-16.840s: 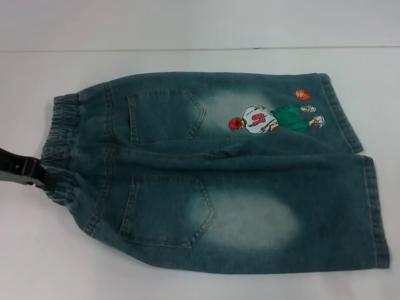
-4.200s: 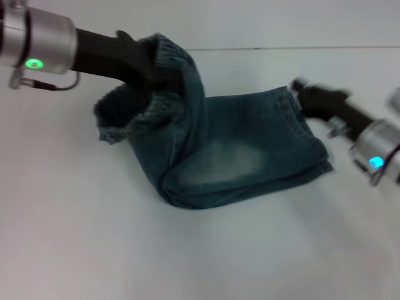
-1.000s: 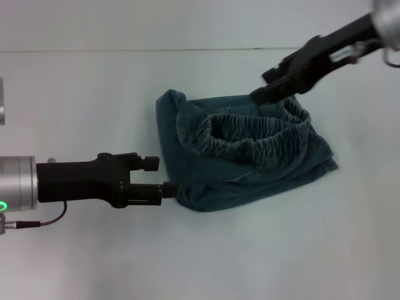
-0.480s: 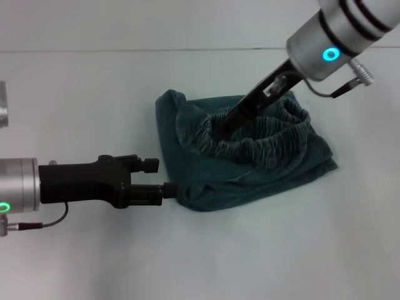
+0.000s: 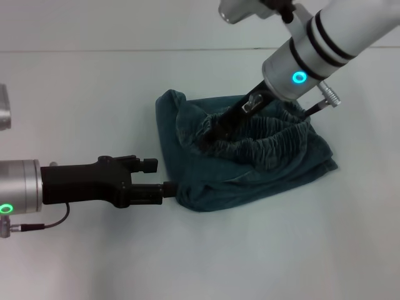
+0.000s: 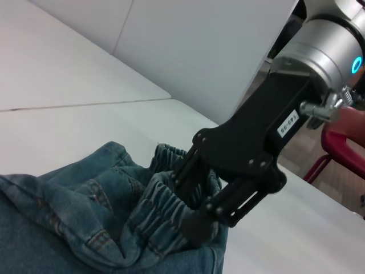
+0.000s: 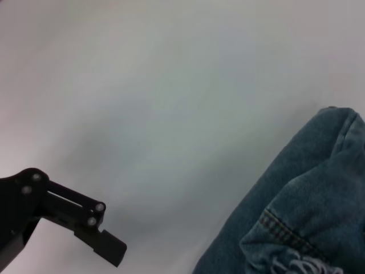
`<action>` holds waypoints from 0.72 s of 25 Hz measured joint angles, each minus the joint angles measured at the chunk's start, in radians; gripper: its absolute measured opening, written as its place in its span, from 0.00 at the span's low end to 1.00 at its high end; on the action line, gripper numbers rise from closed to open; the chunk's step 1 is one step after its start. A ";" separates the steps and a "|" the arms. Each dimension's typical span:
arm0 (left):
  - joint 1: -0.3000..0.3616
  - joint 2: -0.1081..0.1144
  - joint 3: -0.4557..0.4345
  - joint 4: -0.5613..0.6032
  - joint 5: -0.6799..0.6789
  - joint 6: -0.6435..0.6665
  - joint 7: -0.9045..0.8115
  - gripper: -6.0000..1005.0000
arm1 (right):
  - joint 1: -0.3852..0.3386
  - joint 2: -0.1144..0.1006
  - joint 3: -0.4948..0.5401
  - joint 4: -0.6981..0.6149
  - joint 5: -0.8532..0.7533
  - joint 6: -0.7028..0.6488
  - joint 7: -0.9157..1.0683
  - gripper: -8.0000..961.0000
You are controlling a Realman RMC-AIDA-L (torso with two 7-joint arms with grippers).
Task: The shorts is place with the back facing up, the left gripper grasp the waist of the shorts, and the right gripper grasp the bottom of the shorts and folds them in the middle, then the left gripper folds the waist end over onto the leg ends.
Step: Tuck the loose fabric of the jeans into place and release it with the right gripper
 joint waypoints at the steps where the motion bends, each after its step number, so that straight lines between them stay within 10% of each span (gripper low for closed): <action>1: -0.002 0.000 0.000 -0.006 0.000 -0.004 0.002 0.84 | 0.000 0.000 -0.010 0.007 0.006 0.011 0.000 0.58; 12: -0.012 0.002 0.001 -0.019 0.000 -0.020 0.005 0.84 | -0.017 -0.004 -0.049 0.014 0.055 0.033 -0.011 0.15; 18: -0.013 0.001 0.001 -0.019 0.000 -0.023 0.005 0.84 | -0.110 -0.011 -0.041 -0.096 0.120 0.029 -0.011 0.10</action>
